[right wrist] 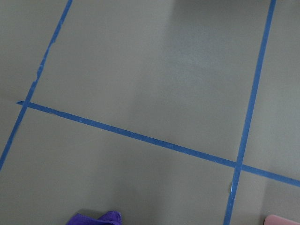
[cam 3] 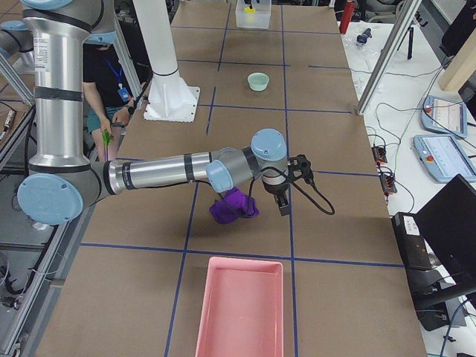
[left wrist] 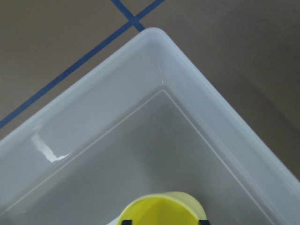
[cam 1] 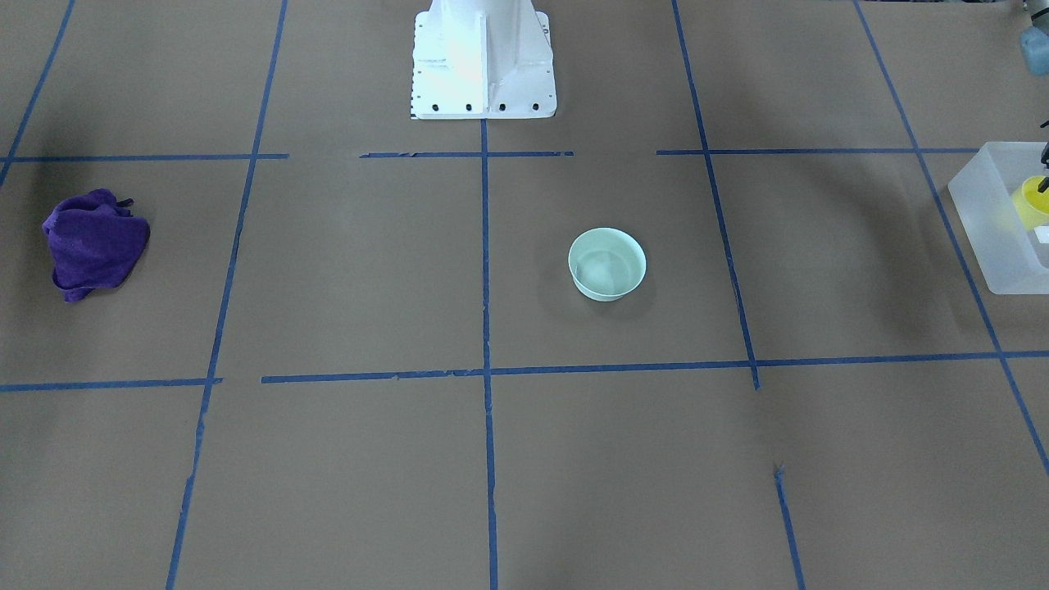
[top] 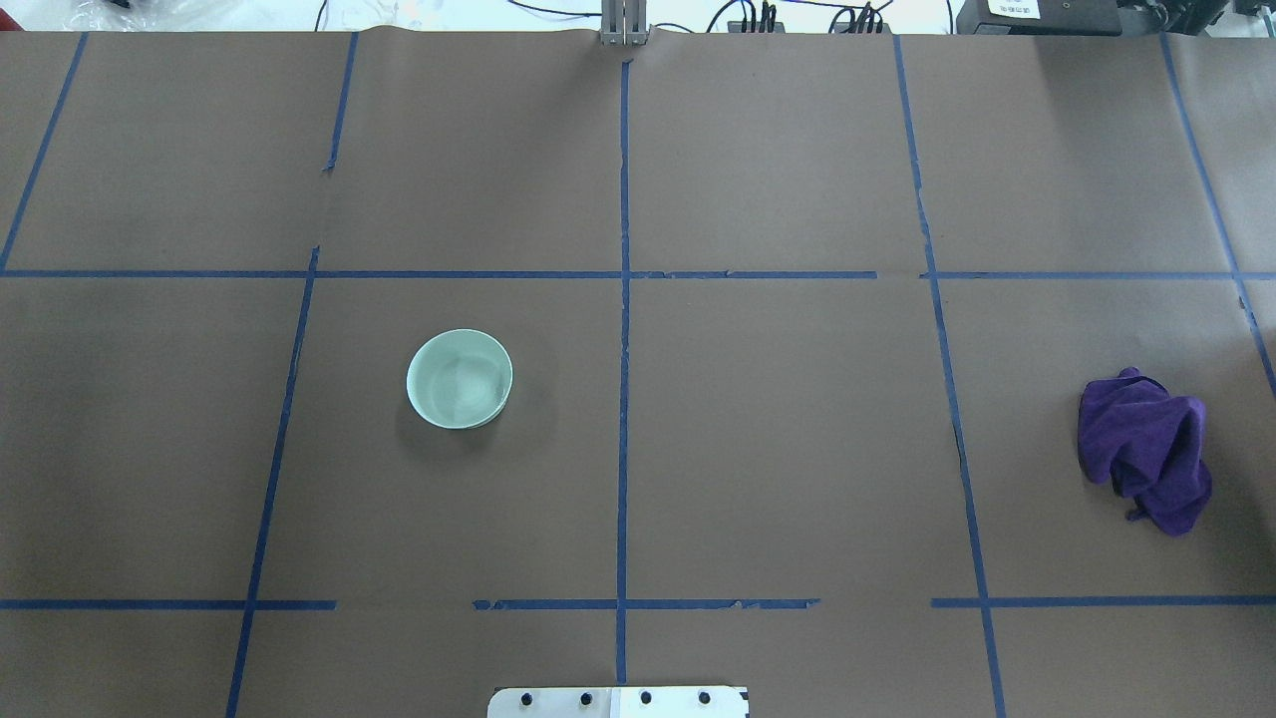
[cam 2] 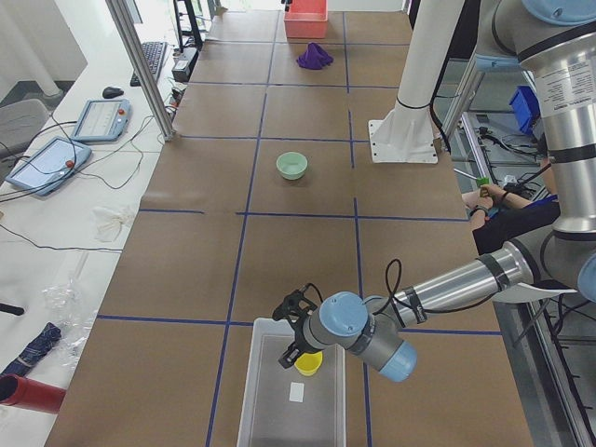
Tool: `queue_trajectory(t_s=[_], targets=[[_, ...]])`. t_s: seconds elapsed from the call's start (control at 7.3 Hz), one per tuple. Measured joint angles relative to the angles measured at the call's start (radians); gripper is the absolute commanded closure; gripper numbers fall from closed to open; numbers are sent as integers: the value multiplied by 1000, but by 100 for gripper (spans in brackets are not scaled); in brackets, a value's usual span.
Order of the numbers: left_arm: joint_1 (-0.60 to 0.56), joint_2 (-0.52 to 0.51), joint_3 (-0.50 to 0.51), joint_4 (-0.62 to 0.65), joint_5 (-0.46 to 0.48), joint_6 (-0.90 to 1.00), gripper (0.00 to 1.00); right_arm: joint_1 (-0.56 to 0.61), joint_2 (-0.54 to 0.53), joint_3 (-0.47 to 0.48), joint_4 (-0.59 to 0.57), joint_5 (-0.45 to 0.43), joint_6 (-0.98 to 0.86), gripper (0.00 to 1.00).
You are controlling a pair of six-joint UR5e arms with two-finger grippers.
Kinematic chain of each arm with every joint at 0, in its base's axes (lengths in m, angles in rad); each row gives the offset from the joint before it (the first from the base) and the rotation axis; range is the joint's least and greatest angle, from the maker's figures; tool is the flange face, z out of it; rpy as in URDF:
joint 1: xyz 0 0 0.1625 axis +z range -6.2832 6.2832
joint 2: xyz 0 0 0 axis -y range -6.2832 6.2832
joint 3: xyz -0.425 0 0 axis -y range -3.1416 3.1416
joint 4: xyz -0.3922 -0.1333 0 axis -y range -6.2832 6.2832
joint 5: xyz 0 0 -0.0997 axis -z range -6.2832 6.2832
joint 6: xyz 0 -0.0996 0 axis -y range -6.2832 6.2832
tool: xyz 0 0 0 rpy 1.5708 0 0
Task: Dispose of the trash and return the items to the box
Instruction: 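Lift the yellow cup and drop it into the clear bin, then reach the right gripper down and grasp the purple cloth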
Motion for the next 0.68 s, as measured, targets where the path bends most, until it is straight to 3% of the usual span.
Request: queue_trajectory(t_s=[0.41, 0.68], targets=[[-7, -75, -216, 292, 2, -2, 0, -155, 7, 7, 196, -49, 154, 0], [-8, -105, -262, 347, 3, -4, 0, -309, -26, 12, 259, -178, 261, 1]])
